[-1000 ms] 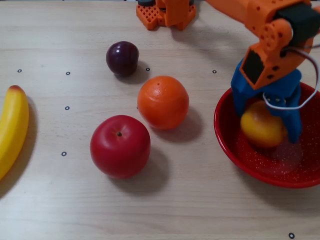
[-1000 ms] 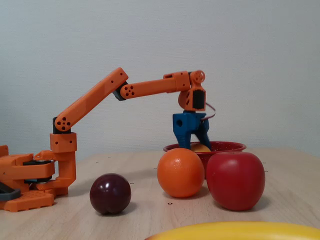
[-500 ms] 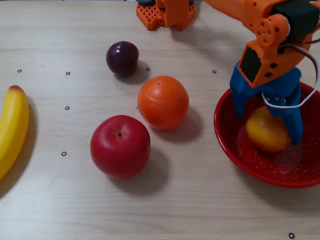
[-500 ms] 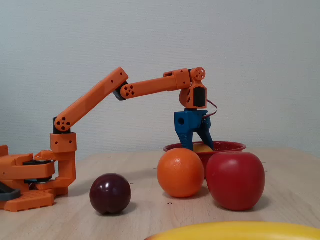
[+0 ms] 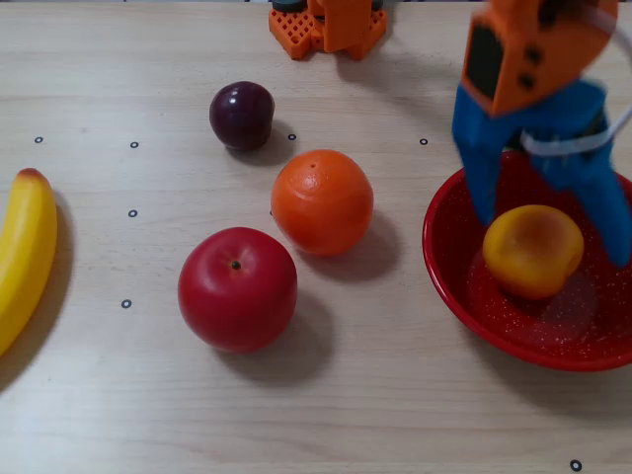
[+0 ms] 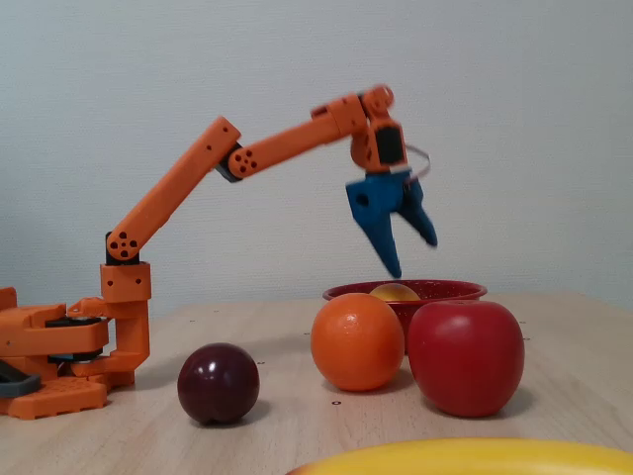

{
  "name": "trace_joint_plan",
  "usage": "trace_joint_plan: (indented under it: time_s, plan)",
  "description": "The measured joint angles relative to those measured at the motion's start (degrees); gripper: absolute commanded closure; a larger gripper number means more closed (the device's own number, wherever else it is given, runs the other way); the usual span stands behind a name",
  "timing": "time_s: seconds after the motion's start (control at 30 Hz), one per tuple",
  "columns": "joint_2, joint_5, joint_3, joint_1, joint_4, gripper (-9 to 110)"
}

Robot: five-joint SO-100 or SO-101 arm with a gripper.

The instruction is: Put peach in the red bowl.

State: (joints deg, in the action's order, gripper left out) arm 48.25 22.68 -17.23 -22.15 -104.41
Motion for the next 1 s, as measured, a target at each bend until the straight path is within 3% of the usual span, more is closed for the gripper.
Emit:
trace_joint_plan:
  time_s: [0.5, 0.8, 1.0]
  plan:
    - [16.1, 1.0, -3.4, 0.9, 0.0, 62]
    - [17.1, 0.9, -6.1, 1.3, 0.0, 64]
    - [26.0, 0.4, -17.4, 1.4, 0.0, 71]
